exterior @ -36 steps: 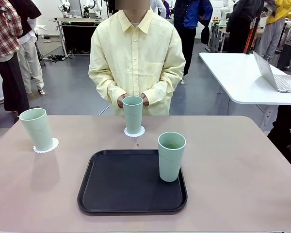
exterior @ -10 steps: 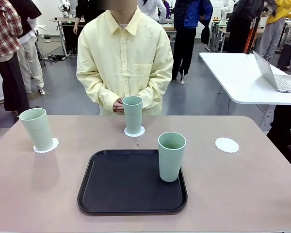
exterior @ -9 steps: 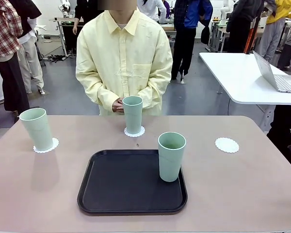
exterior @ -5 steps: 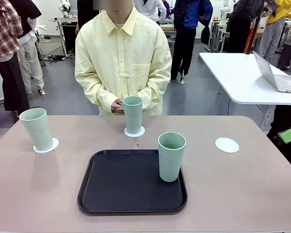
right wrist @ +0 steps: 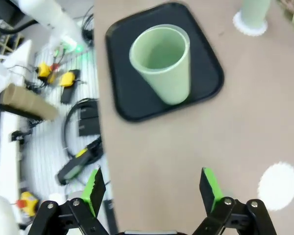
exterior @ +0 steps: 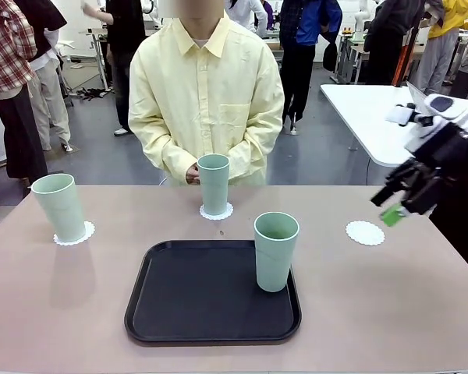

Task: Place coasters on the table and set cups on them.
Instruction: Take one Reusable plastic cup from the Flat Tray and place it on a coaster set by the human.

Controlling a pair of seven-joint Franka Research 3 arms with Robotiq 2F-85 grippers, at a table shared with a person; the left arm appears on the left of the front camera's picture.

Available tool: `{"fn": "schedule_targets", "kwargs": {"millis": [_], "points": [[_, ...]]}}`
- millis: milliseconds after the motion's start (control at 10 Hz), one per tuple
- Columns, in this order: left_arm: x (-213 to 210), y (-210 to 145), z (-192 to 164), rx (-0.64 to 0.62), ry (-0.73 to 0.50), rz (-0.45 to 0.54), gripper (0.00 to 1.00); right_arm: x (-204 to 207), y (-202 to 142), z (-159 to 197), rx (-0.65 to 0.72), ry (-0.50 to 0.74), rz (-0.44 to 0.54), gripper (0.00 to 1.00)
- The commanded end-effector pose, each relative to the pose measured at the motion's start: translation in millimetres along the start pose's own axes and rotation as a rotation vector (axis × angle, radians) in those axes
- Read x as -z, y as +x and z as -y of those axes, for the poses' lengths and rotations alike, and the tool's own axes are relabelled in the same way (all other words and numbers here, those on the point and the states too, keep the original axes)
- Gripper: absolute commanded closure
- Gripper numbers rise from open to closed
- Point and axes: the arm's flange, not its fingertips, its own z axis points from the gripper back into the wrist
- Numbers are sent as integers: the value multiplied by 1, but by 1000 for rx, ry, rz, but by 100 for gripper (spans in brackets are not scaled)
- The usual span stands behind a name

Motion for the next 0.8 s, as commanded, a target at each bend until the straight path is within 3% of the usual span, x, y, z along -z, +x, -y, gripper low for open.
{"fn": "schedule_targets", "kwargs": {"millis": [0,200,300,400,700], "points": [[0,-1,1,1,1,10,0,31,4,7,-63,-147,115,0],[0,-1,1,1,1,10,0,41,-1,11,-44,-127,114,0],[0,-1,1,1,1,10,0,34,-9,6,33,-35,93,0],[0,-1,1,1,1,10,0,30,8,9,-25,-143,96,0],[0,-1,1,1,1,10,0,34,1,8,-11,-122,97,0]]}}
